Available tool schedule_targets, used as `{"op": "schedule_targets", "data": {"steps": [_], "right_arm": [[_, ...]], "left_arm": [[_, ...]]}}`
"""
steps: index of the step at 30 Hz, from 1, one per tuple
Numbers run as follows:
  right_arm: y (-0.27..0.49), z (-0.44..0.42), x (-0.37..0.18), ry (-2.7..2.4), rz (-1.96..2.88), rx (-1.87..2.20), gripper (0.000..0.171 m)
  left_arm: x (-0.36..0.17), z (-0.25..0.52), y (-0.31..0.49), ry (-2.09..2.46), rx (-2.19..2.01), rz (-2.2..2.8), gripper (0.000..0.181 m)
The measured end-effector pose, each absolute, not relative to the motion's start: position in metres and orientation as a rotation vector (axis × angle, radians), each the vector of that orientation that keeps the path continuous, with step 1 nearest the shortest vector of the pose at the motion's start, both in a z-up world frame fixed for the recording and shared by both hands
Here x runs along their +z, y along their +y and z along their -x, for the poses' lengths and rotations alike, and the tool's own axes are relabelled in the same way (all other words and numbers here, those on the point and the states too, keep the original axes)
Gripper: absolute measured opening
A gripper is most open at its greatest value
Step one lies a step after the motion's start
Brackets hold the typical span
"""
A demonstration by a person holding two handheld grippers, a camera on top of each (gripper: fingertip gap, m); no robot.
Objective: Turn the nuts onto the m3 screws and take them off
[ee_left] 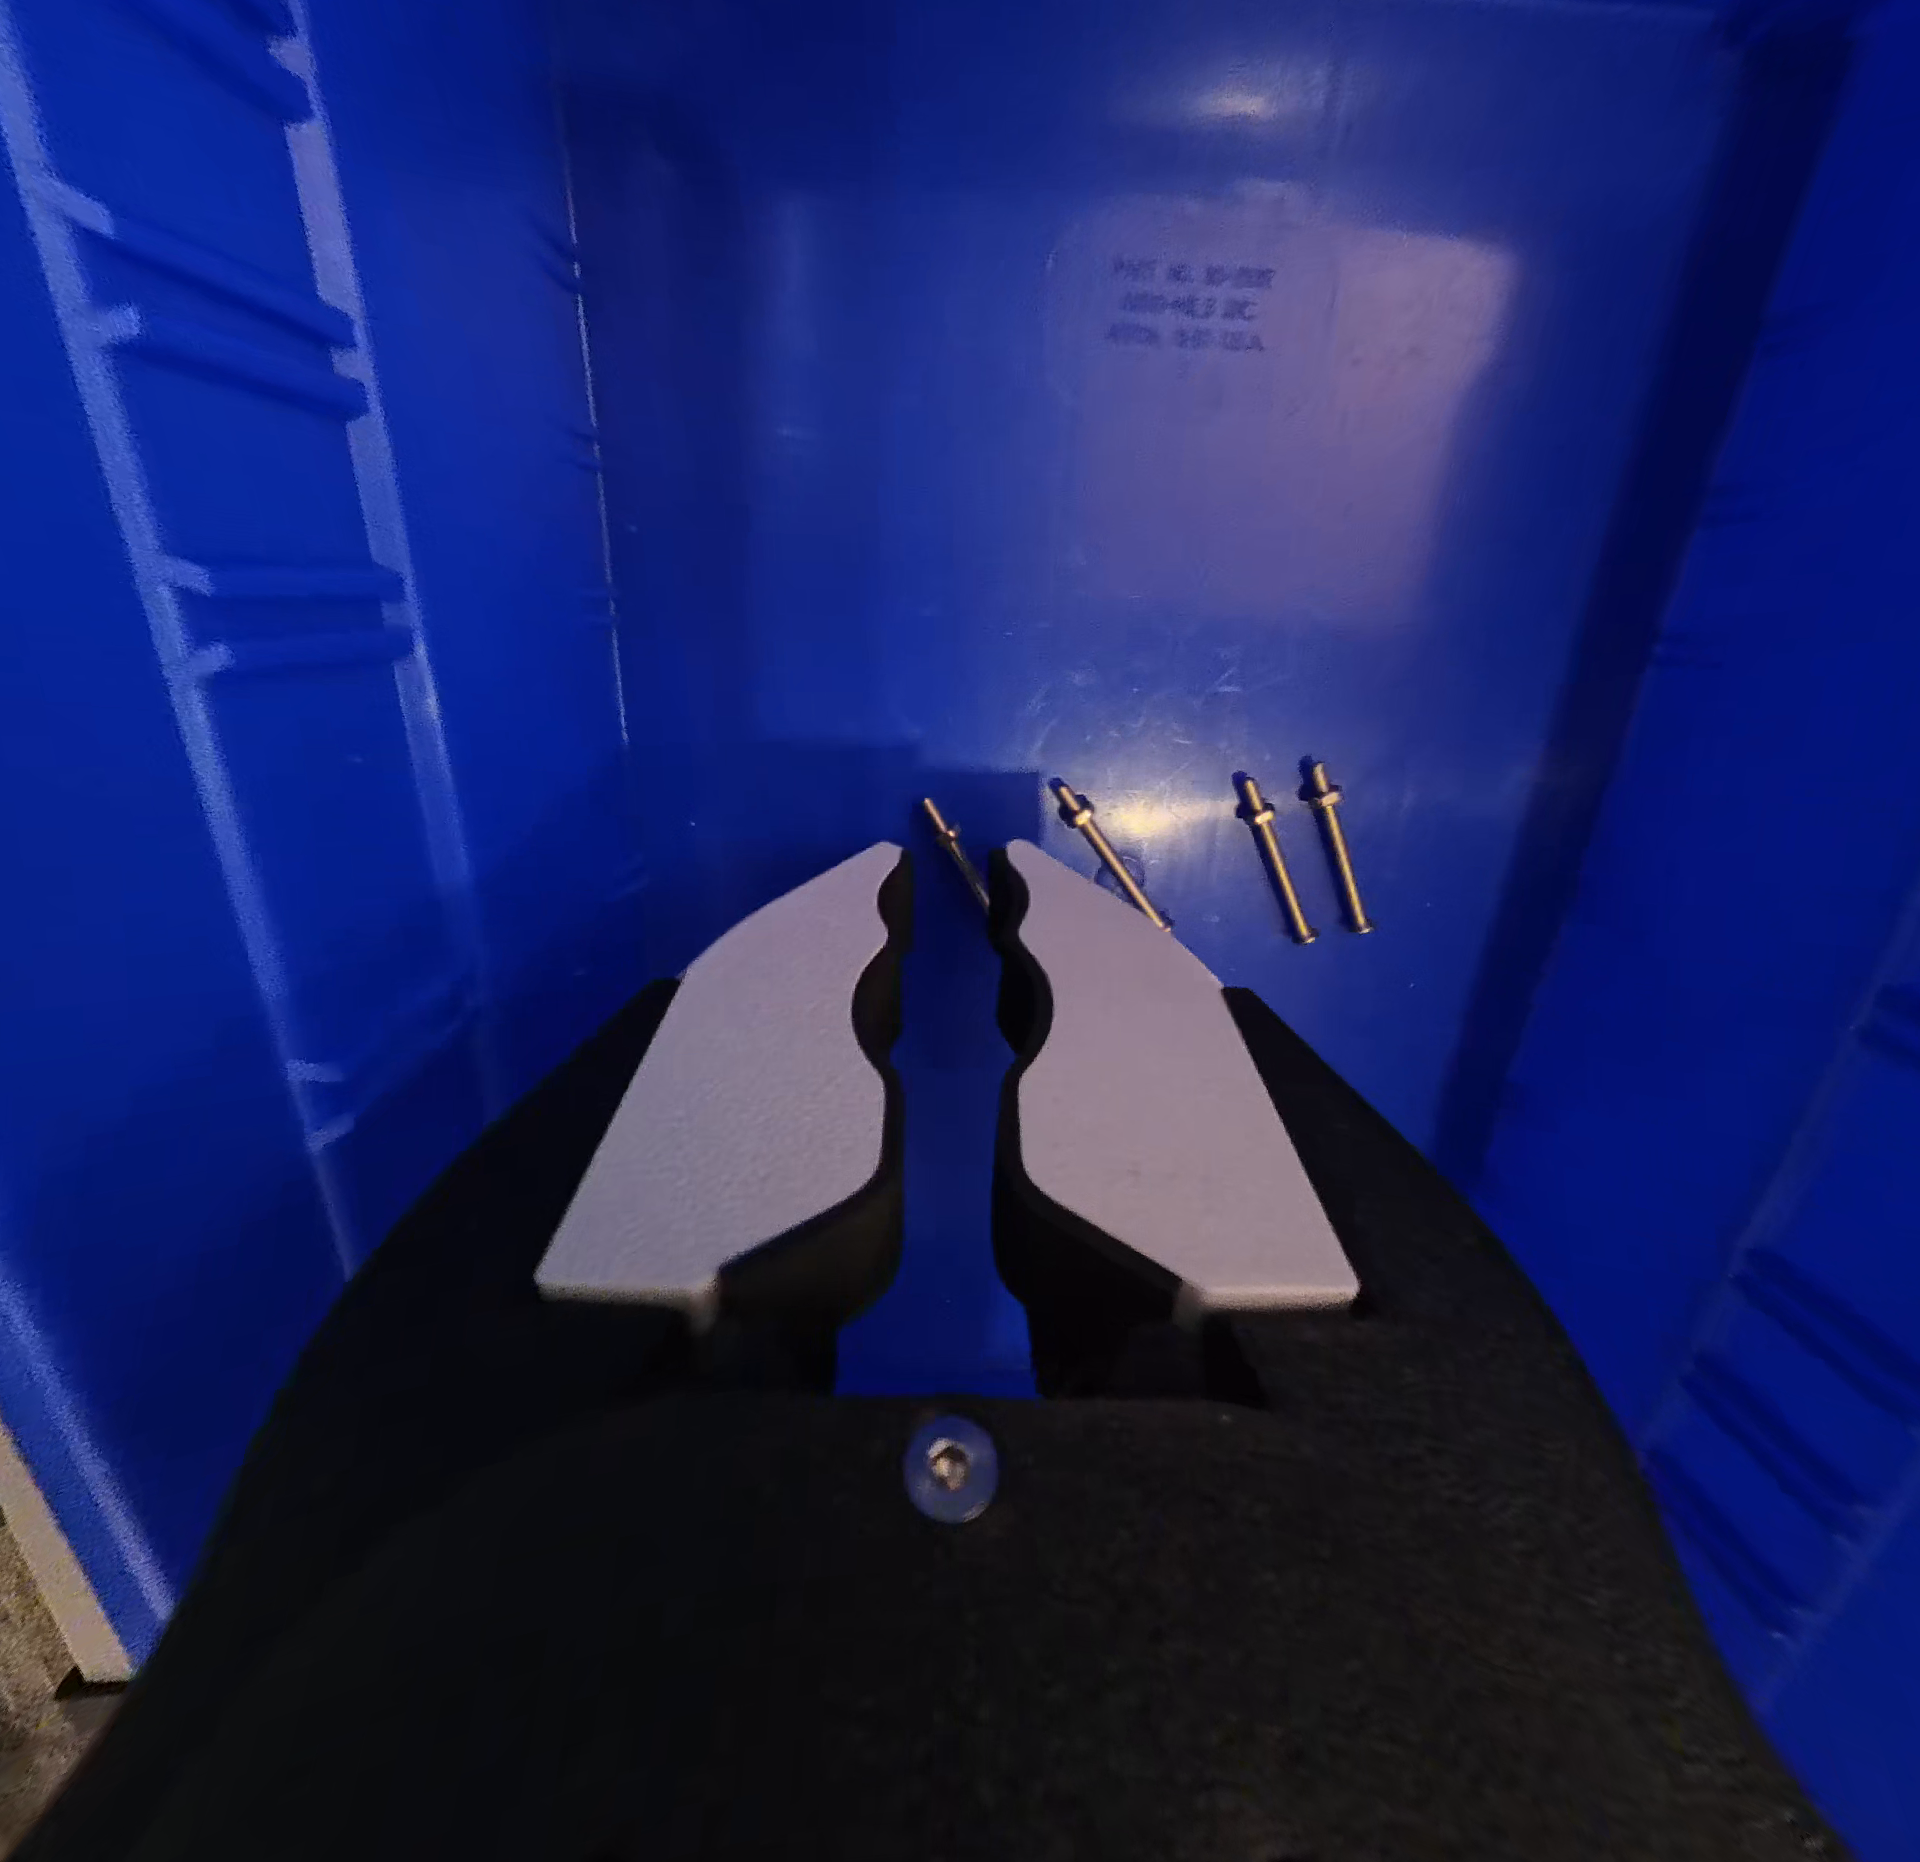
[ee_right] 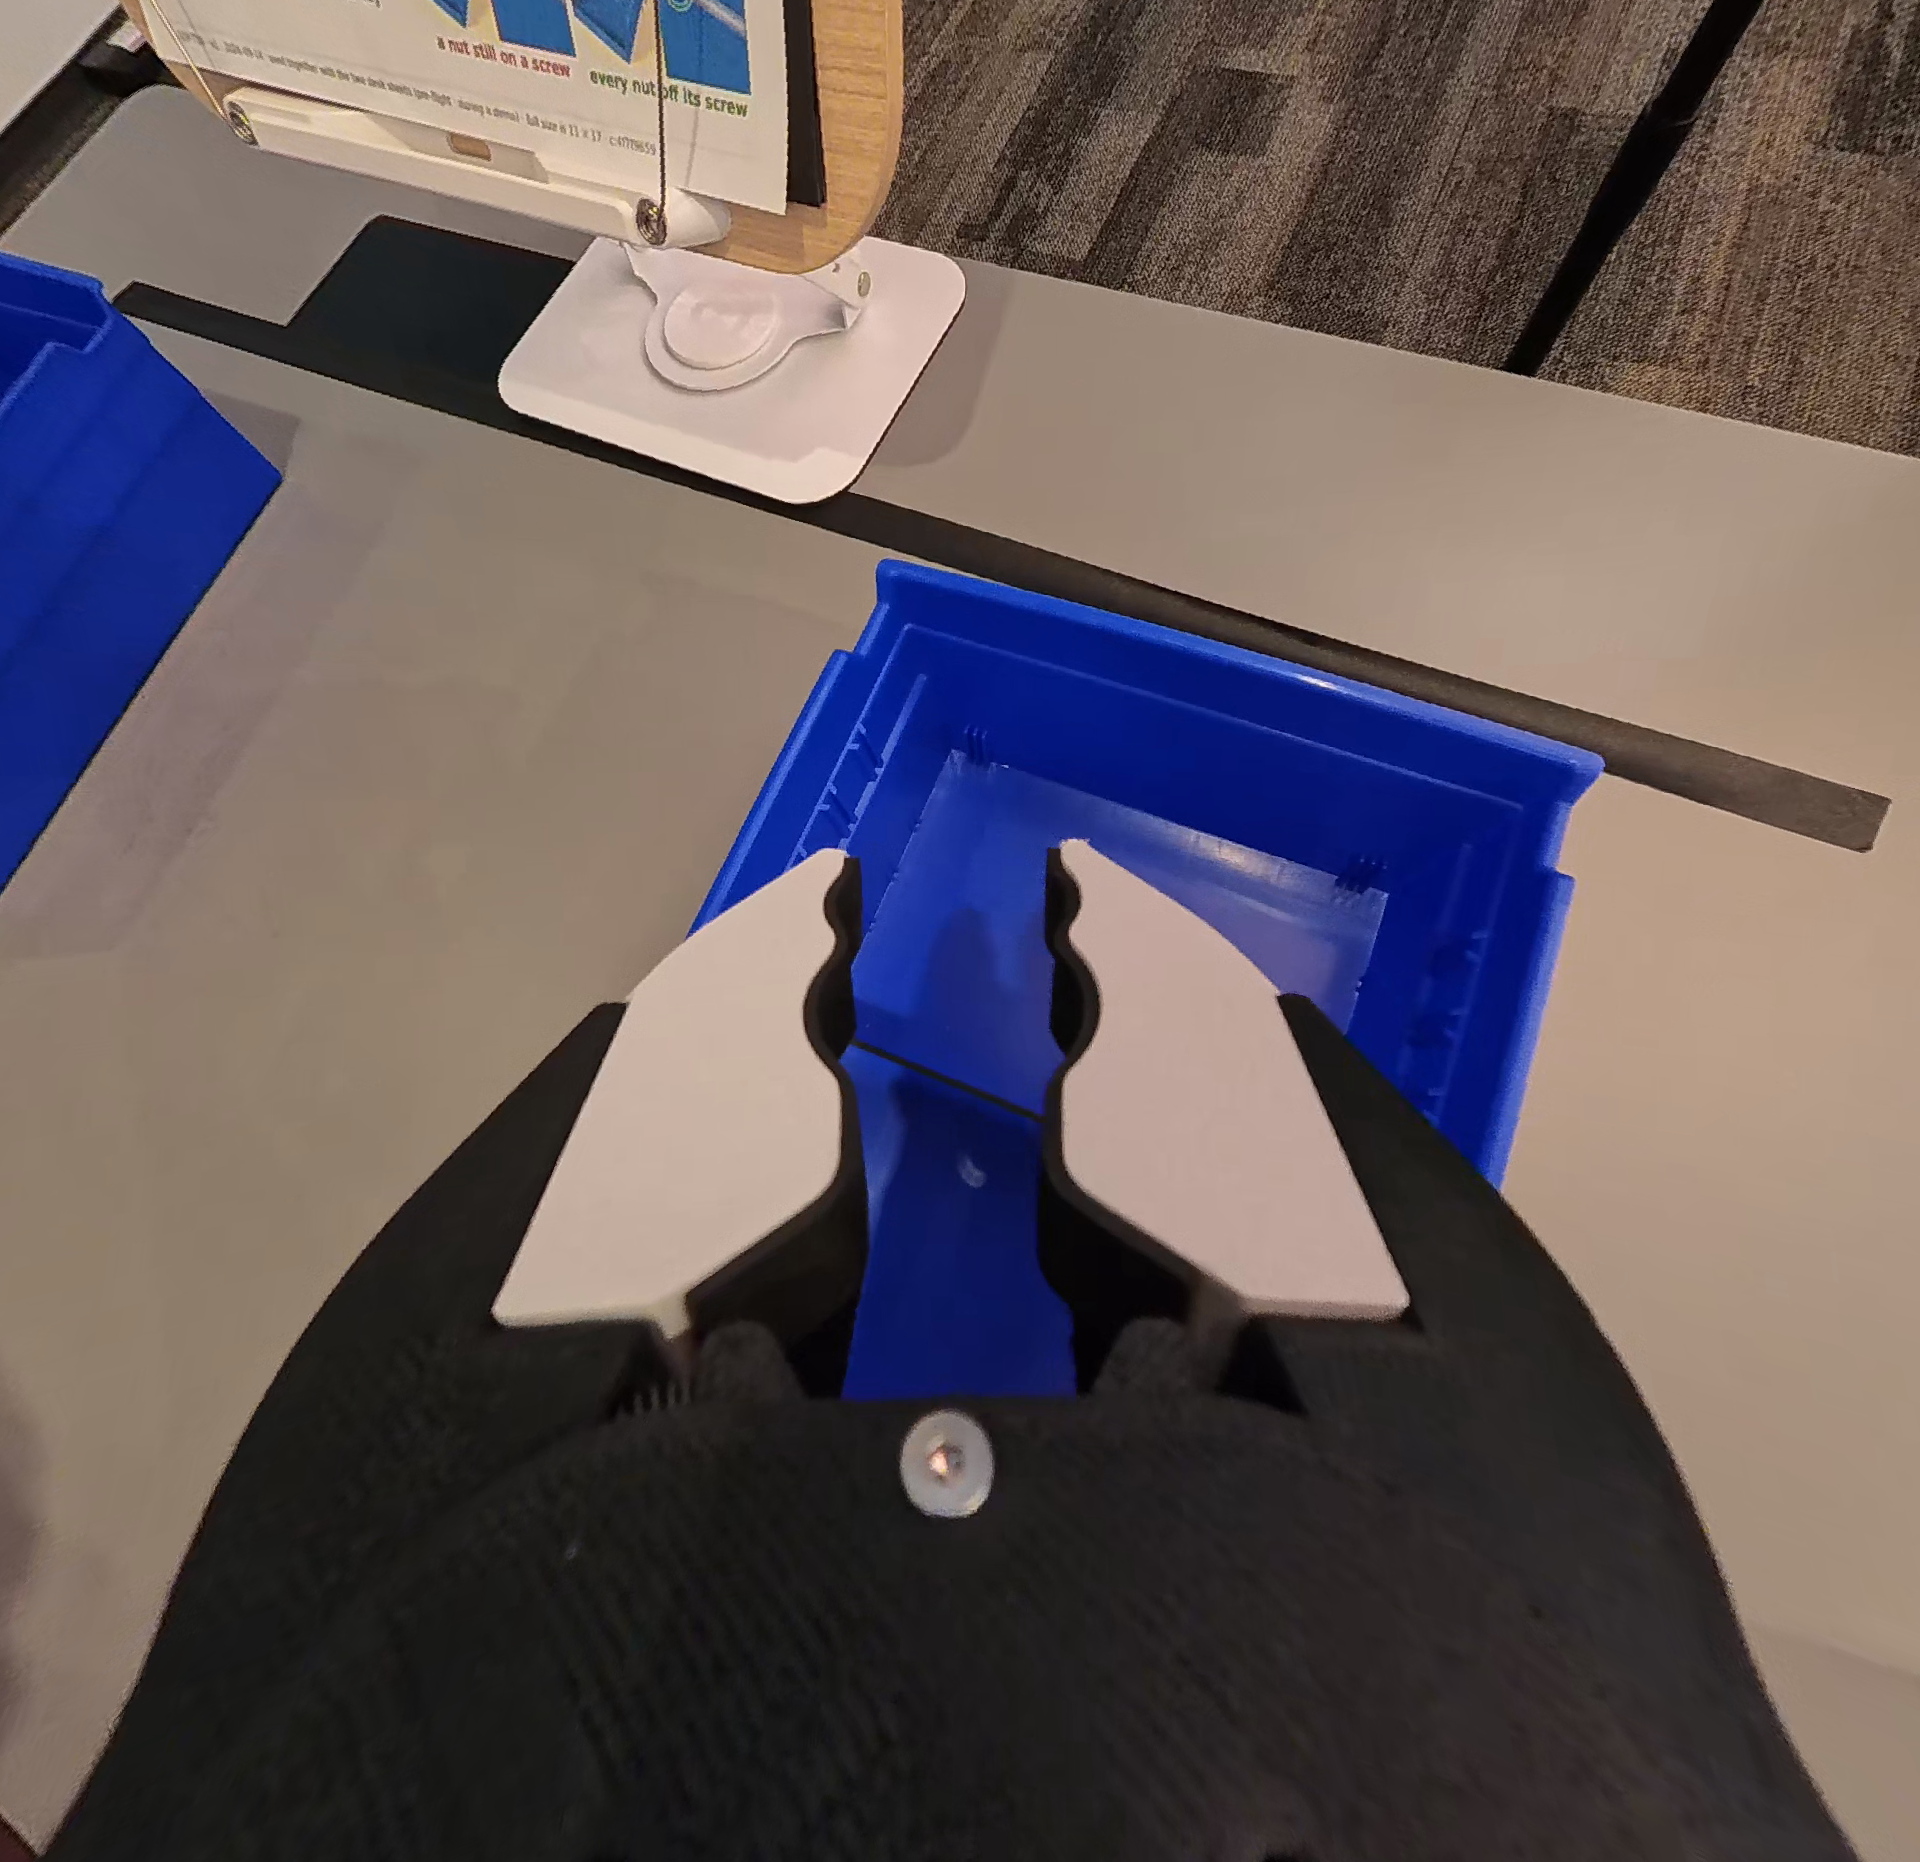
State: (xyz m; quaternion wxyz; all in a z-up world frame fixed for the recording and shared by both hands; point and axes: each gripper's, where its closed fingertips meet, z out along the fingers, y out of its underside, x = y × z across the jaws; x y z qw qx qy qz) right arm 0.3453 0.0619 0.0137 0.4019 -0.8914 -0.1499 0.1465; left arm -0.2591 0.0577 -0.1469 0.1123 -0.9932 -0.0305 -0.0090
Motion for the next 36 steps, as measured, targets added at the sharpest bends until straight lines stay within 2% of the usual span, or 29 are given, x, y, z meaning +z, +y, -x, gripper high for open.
{"op": "schedule_targets", "data": {"steps": [11,24,27,36], "right_arm": [[0.062,-0.345,0.009,-0.389,2.275,0.355,0.036],[0.062,-0.342,0.0,-0.413,2.315,0.335,0.038],[0.063,-0.341,0.0,-0.416,2.316,0.333,0.038],[0.062,-0.342,0.001,-0.417,2.309,0.338,0.038]], "left_arm": [[-0.152,0.255,0.053,-0.063,-0.016,2.968,0.022],[-0.153,0.254,0.053,-0.044,0.007,2.976,0.014],[-0.154,0.252,0.052,-0.013,0.008,2.982,0.003],[-0.154,0.254,0.047,0.093,0.095,3.014,0.003]]}}
